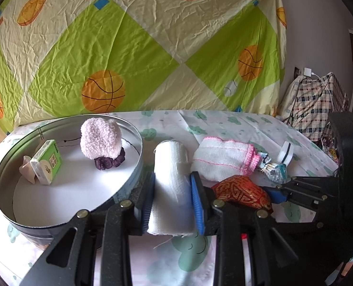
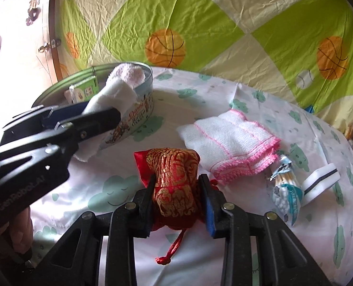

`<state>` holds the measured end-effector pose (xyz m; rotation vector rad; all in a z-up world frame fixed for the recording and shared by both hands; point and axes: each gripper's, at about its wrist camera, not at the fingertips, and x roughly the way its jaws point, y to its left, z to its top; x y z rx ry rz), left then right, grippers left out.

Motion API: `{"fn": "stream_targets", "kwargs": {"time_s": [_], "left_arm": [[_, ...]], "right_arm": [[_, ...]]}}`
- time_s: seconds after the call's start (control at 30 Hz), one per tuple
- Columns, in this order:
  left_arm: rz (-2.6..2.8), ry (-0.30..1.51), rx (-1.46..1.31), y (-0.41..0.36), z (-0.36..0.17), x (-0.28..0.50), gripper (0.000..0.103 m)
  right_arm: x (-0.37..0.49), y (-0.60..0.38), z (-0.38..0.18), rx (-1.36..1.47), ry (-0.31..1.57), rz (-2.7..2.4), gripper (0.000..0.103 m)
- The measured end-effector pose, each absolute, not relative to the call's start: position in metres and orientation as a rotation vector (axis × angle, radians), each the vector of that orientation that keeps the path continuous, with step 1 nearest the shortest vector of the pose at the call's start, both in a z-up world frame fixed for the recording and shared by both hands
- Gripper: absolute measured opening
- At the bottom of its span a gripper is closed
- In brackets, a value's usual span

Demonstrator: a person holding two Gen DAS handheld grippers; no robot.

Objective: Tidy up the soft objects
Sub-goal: 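Carry the white roll with the left tool while the right tool carries the red pouch over the tin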

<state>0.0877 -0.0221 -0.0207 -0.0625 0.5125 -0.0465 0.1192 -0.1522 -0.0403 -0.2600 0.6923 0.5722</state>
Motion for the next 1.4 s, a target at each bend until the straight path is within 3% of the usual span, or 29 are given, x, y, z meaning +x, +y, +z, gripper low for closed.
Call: {"fn": "stream_targets", "kwargs": {"time_s": [0.6,1.4], "left_arm": [[-0.040,0.485,-0.028,-0.028,-0.018,0.083,0.028],[-0.019,0.406,0.002,-0.032,-0.012,0.070,0.028]], "right_arm": [[0.103,-0.176,-0.018,-0.146,0.501,0.517,0.035],[0.091,-0.191,-0.011,-0.064,0.400,0.472,0.036]]}}
